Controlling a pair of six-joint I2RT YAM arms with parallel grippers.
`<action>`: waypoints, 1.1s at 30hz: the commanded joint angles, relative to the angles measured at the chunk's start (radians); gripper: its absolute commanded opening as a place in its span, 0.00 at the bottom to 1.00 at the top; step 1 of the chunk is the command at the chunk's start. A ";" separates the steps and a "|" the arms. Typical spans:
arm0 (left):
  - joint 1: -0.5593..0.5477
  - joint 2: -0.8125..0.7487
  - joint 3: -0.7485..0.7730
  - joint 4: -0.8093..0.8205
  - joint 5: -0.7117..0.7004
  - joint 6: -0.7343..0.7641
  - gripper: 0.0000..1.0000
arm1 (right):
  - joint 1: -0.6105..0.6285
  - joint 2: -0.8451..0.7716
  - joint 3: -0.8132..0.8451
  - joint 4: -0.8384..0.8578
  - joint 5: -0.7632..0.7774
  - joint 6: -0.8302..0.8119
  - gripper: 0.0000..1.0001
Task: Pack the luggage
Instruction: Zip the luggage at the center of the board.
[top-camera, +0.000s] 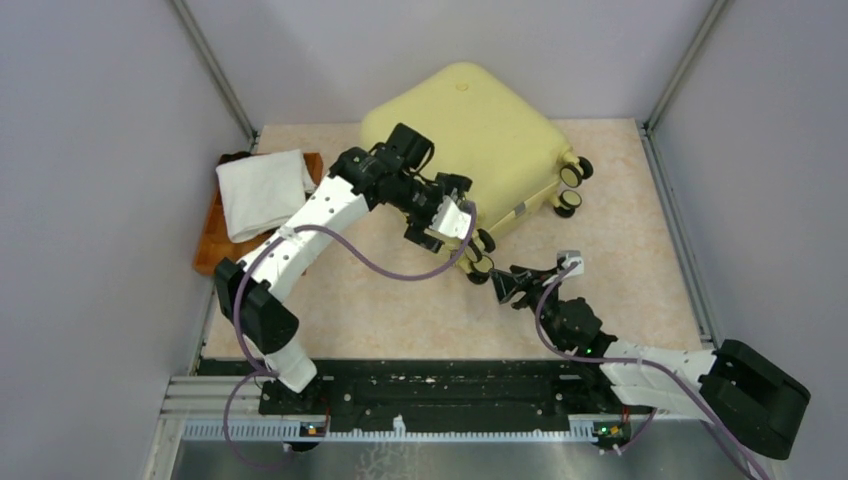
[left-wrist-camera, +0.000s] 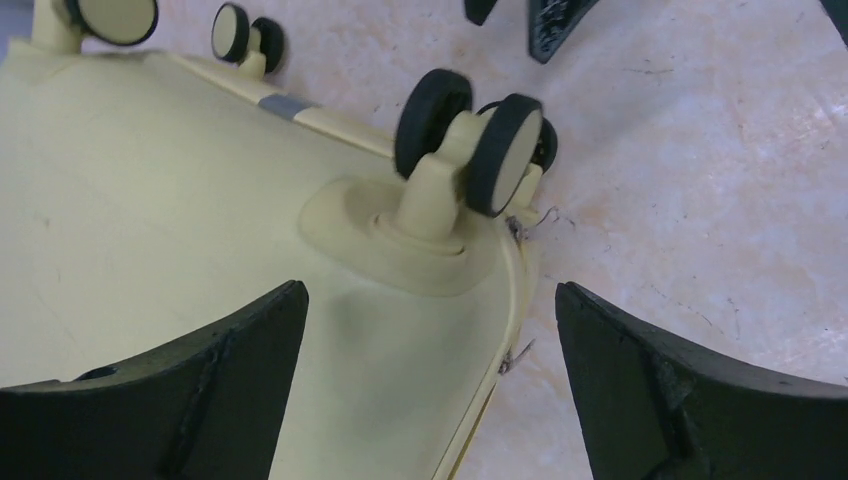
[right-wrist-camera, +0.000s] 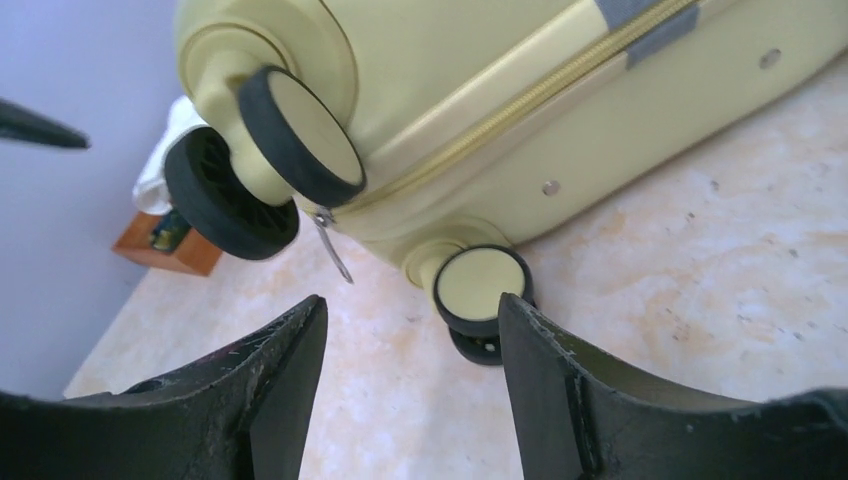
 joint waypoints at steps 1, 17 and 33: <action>-0.072 -0.054 -0.145 0.041 -0.007 0.228 0.99 | 0.005 -0.087 -0.015 -0.229 0.043 -0.030 0.65; -0.213 0.106 -0.099 0.260 -0.209 0.232 0.69 | -0.125 -0.080 0.181 -0.471 -0.094 -0.165 0.68; -0.091 0.236 0.162 0.569 -0.272 -0.264 0.00 | -0.603 -0.031 0.457 -0.685 -0.432 -0.298 0.71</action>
